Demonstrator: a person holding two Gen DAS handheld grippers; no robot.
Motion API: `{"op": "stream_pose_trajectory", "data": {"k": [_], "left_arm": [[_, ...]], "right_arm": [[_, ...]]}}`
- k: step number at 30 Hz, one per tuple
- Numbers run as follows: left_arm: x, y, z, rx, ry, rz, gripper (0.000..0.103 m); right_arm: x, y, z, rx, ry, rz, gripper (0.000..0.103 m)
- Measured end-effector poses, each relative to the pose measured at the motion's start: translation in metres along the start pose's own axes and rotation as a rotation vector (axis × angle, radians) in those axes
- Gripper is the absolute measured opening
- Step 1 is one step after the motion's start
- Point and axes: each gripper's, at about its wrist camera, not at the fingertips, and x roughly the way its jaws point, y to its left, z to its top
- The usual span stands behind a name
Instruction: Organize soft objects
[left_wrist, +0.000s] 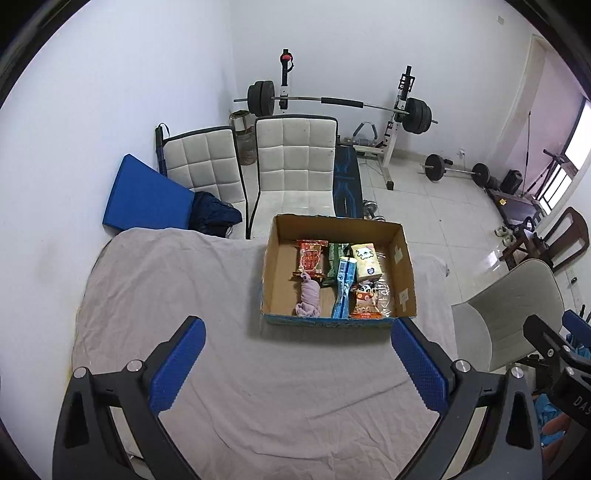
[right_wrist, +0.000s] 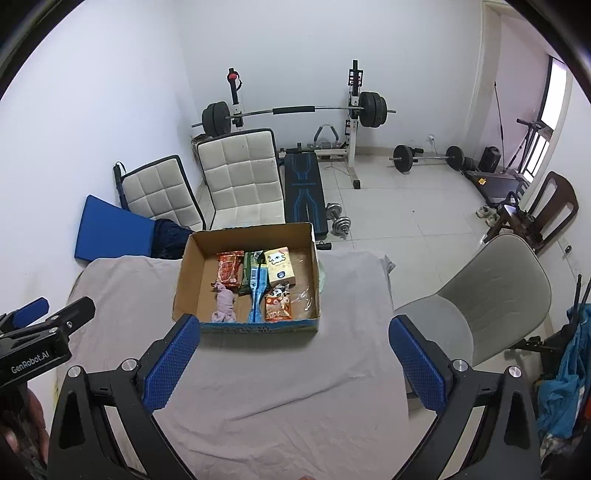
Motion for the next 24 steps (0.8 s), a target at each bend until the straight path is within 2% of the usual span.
{"op": "stream_pose_trajectory", "data": {"k": [10,24], "left_arm": [[0.006,-0.002,0.006,0.009,0.005,0.006,0.103],[0.006,-0.007,0.002,0.034,0.008,0.02,0.103]], "right_arm": [[0.021,0.003,0.008,-0.024,0.013,-0.012,0.103],[0.015,0.013,0.006,-0.056,-0.003,-0.016,0.103]]}}
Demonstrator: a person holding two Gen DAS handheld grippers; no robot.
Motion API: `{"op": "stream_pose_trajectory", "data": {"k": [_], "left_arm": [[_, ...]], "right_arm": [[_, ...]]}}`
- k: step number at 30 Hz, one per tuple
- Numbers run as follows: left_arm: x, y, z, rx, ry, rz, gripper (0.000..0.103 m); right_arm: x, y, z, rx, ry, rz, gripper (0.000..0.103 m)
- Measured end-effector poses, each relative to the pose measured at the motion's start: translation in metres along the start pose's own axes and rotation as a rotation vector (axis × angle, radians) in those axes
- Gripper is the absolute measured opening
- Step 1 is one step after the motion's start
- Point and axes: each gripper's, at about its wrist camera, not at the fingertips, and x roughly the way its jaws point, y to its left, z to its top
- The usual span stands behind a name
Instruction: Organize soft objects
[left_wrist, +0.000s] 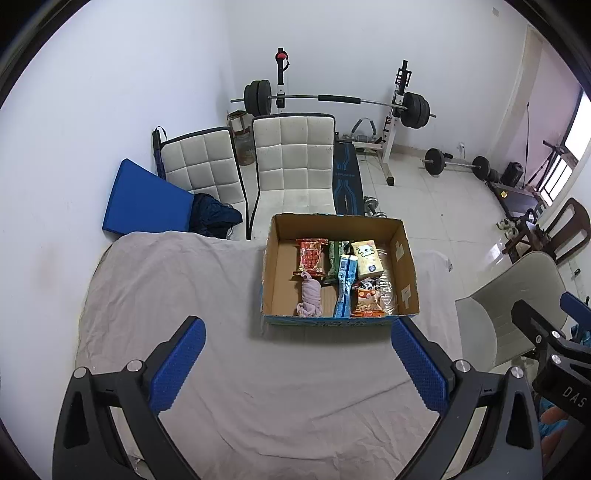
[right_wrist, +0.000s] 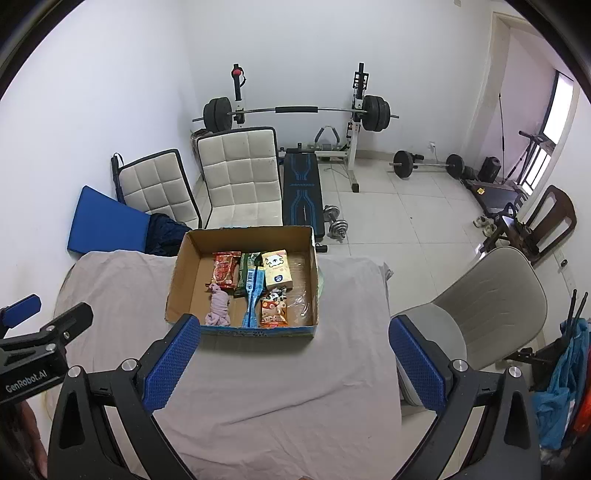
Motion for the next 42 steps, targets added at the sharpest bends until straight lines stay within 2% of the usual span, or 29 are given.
{"op": "stream_pose_trajectory", "data": {"k": [42], "left_arm": [[-0.011,-0.008,0.004,0.008,-0.015,0.009,0.103]], "right_arm": [[-0.005,-0.002,-0.001,0.0,0.002,-0.013,0.103]]}}
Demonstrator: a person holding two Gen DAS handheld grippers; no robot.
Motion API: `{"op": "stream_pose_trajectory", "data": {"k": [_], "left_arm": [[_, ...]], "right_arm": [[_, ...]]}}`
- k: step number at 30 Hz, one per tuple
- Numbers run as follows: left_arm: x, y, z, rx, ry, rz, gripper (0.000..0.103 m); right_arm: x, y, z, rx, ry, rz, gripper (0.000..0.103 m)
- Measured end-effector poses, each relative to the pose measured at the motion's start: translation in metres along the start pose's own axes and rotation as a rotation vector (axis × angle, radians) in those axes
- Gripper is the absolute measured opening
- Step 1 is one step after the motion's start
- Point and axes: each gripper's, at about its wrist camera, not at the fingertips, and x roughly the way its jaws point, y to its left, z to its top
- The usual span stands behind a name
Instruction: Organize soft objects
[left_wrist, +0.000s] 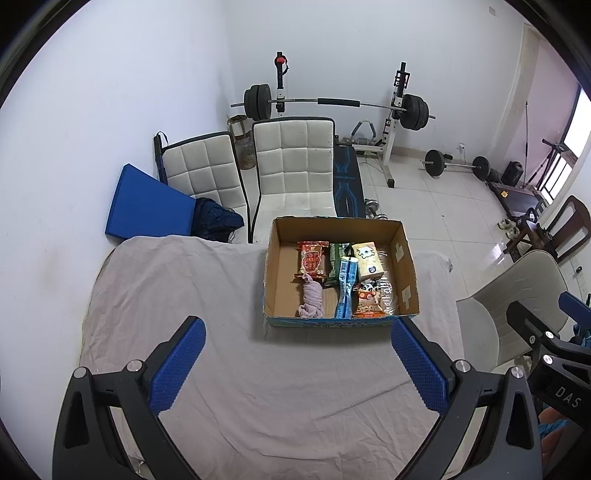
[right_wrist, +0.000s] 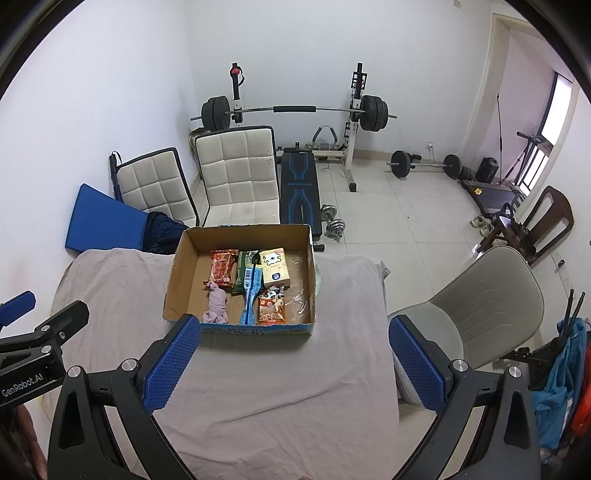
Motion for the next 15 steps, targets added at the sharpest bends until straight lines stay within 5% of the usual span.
{"op": "stream_pose_trajectory", "data": {"k": [15], "left_arm": [[0.0012,-0.0005,-0.002,0.0,0.001,-0.004,0.103]], "right_arm": [[-0.0004,0.0008,-0.0008,-0.004,-0.001,0.003,0.103]]}}
